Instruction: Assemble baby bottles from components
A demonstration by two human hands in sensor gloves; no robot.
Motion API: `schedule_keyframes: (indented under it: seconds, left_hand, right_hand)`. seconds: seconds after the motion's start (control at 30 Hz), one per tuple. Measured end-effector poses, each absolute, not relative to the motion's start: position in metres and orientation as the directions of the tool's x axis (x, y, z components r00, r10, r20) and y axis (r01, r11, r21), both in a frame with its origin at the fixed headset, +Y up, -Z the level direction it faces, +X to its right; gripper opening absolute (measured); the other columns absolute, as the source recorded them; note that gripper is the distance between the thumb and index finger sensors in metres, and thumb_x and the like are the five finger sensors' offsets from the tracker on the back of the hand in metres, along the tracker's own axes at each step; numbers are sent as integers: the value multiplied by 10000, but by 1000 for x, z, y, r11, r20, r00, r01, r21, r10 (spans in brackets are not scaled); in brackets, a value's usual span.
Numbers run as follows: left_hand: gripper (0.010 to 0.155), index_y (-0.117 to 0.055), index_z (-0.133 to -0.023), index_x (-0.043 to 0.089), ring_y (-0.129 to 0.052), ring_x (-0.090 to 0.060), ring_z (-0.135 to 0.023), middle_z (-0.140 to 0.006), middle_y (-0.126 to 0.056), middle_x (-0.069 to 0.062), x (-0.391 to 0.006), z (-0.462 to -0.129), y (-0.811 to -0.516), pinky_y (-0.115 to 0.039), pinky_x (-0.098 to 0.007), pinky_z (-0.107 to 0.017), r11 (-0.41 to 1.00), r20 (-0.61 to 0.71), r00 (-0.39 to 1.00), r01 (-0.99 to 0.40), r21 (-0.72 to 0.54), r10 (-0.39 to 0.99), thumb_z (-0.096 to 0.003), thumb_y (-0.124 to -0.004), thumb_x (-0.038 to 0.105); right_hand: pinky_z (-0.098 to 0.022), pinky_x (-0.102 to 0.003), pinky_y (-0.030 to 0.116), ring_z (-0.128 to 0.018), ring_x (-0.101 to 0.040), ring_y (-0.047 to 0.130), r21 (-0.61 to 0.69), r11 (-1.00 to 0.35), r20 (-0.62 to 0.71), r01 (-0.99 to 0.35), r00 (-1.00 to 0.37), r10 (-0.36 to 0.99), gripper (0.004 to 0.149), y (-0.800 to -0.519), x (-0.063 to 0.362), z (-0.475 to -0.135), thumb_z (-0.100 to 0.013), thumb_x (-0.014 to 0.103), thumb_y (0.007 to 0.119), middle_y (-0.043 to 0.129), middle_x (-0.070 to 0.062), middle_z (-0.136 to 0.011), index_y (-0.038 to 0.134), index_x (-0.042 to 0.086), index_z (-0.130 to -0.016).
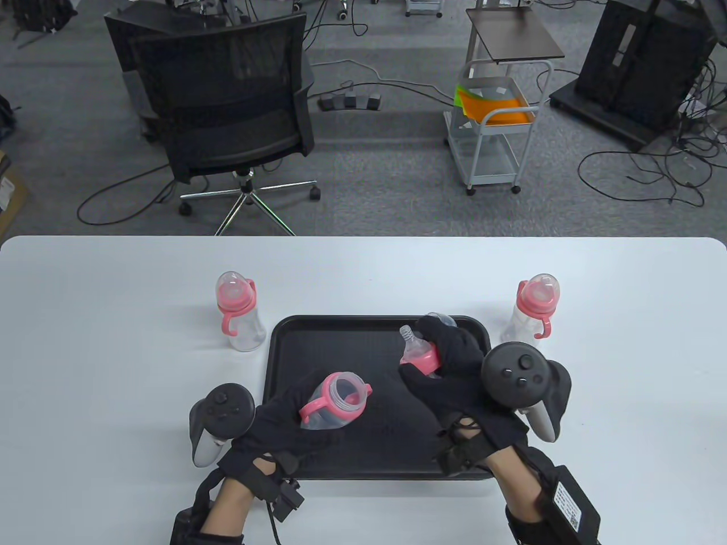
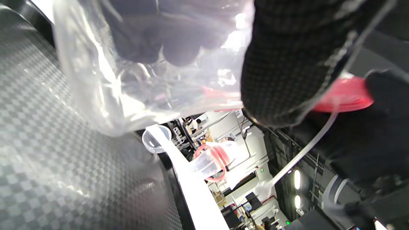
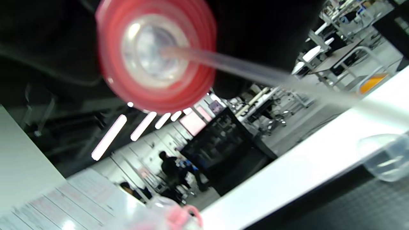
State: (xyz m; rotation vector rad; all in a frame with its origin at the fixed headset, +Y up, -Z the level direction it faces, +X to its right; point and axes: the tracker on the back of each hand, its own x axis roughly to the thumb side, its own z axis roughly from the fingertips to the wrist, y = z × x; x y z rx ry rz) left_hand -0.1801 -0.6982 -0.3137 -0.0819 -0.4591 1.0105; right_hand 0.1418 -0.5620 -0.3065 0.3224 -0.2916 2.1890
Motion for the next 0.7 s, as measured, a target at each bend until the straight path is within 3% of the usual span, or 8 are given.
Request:
schedule_keyframes:
  seconds: [0.2, 0.37, 0.7]
  left_hand:
    - [1004, -584, -1115, 252, -780, -382, -1016, -1101, -713, -25, -170, -313, -702, -435, -763, -746, 599, 334, 504, -735, -319, 797, -317, -1111, 557]
    - [1005, -581, -1117, 253, -775, -385, -1016, -1103, -708, -24, -162, -312, -704, -427, -765, -747, 647, 339, 552, -673, -358, 762, -319, -1113, 554]
    - [1007, -583, -1115, 248, -786, -388, -1007, -1097, -717, -29, -144, -309, -709, -435, -764, -741, 710, 370, 607, -585, -392, 704, -316, -1108, 566]
  right_hand:
    - [-573, -435, 904, -789, -359, 953, -30, -490, 374, -871, -464, 803, 752, -551, 150, -298, -389, 544, 879, 724, -185, -966, 644, 122, -966]
    - [-603, -449, 864, -825, -377, 903, 39, -460, 414, -887, -405, 815, 795, -548, 143, -294, -425, 527, 845, 677, -162, -994, 556, 148, -1061]
    - [-599, -449, 868, -824, -370, 907, 61, -455, 438, -888, -386, 812, 744, -544, 136, -284, -421, 527, 847, 679, -160, -990, 638, 121, -1009]
